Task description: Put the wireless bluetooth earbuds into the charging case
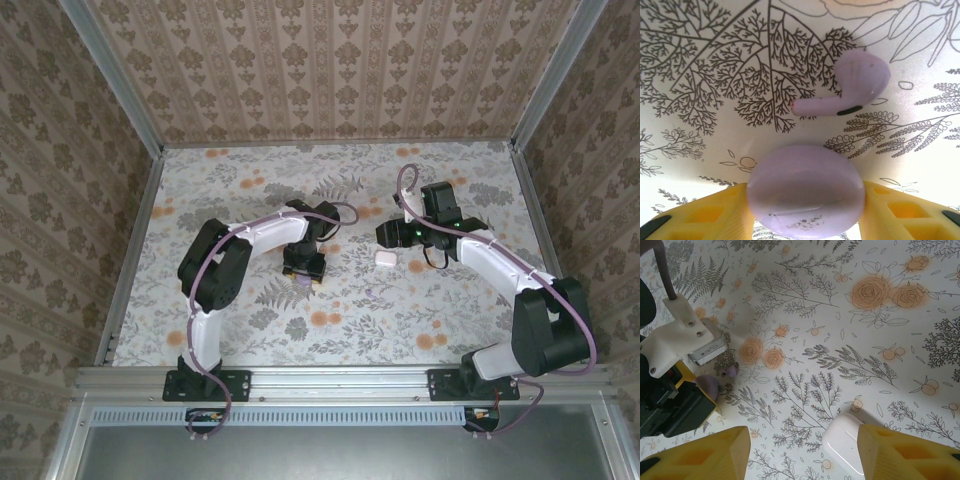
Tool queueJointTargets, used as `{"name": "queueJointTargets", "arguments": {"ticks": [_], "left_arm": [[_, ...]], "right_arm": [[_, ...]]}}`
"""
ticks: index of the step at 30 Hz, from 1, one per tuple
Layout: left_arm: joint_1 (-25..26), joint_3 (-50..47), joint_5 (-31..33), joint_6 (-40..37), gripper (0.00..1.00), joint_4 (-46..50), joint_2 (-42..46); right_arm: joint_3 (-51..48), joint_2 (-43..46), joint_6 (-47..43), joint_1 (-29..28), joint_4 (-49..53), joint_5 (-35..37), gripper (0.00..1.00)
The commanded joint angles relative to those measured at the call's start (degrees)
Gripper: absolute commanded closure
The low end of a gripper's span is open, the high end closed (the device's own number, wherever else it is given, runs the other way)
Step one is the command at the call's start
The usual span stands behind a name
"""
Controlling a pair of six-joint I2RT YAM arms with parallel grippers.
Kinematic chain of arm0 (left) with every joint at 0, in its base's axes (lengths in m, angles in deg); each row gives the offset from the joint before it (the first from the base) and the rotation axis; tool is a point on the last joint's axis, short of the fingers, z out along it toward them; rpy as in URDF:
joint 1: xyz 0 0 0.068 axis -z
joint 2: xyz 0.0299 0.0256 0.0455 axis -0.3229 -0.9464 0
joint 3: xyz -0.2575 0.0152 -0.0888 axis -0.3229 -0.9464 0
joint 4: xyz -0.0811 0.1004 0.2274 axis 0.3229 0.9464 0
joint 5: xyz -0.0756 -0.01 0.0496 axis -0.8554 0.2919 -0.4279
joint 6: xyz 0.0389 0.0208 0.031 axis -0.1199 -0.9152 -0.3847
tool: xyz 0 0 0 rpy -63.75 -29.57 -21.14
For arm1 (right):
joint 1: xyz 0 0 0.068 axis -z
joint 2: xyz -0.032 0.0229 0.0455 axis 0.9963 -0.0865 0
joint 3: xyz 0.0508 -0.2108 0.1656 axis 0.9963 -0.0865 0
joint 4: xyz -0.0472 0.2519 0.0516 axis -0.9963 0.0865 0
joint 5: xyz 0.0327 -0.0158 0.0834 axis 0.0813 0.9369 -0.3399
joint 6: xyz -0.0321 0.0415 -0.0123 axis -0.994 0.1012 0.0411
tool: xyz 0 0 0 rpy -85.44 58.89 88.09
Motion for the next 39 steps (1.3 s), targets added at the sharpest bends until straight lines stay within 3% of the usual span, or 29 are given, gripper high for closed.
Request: {"name": "queueJointTargets", "arguments": {"ticks": [1, 9, 18, 26, 39], "left_arm": [[0.6, 0.4, 0.9, -1.3, 0.52, 0.9, -1.1], [1.5, -2.1, 4.7, -3.6, 0.56, -1.3, 7.2], [5.0, -13.7, 6.0, -11.6, 0.61, -13.7, 24.5], [9.1, -25.3, 1.6, -23.6, 0.60, -27.3, 38.8], [10.5, -38.2, -7.5, -42.1, 0.60, -43.1, 52.5]], "right_arm": [[-0.6, 1.4, 0.3, -0.2, -0.2, 0.0, 0.41], [-1.4, 3.7, 2.3, -0.2, -1.7, -4.9, 0.40], [1.4, 4.3, 7.0, -0.3, 5.6, -7.7, 0.42], [1.6, 4.9, 12.3, -1.6, 7.4, -13.7, 0.45], [1.2, 2.9, 19.4, -9.7, 3.1, -24.0, 0.48]]}}
